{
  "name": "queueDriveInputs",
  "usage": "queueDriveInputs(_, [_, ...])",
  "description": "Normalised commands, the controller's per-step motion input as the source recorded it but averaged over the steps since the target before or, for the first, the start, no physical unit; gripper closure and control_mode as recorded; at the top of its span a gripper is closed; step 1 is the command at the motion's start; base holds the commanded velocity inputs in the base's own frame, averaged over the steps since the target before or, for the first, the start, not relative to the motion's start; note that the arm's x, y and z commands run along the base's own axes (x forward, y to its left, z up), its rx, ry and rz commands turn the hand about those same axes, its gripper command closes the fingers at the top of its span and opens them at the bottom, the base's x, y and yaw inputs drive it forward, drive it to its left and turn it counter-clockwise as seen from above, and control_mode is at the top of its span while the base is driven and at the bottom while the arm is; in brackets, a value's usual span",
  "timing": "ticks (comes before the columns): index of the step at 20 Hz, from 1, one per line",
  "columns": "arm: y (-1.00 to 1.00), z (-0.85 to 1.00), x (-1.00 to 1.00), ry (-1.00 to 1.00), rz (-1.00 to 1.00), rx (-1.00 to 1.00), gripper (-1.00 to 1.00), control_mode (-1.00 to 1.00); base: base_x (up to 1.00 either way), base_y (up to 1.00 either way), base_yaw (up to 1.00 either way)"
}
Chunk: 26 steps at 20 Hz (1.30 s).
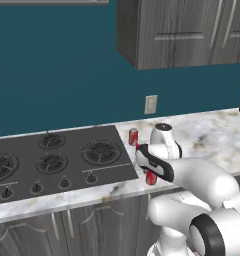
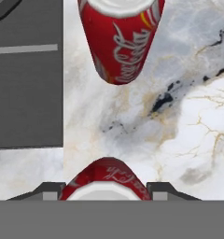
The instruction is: Four empty soda cans are scattered around the kitchen. Gather all the cans and cluster them next to the stove for recycling.
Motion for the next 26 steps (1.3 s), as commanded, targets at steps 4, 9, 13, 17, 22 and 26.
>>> queueDriveInputs(4, [0.04,-0.21,0.07,0.03,0.0,0.0,1.0,-1.0,0.0,0.0,0.0])
queueDriveInputs(9, [0.01,-0.11,0.04,0.0,0.0,0.0,1.0,-1.0,0.0,0.0,0.0])
queueDriveInputs(13, [0.0,-0.05,0.04,0.0,0.0,0.0,1.0,-1.0,0.0,0.0,0.0])
queueDriveInputs(17, [0.02,-0.07,0.0,0.0,0.0,0.0,1.0,-1.0,0.0,0.0,0.0])
queueDriveInputs(22, [0.18,-0.06,0.0,0.0,0.0,0.0,-1.0,-1.0,0.0,0.0,0.0])
queueDriveInputs(26, [0.08,-0.01,0.0,0.0,0.0,0.0,-1.0,-1.0,0.0,0.0,0.0])
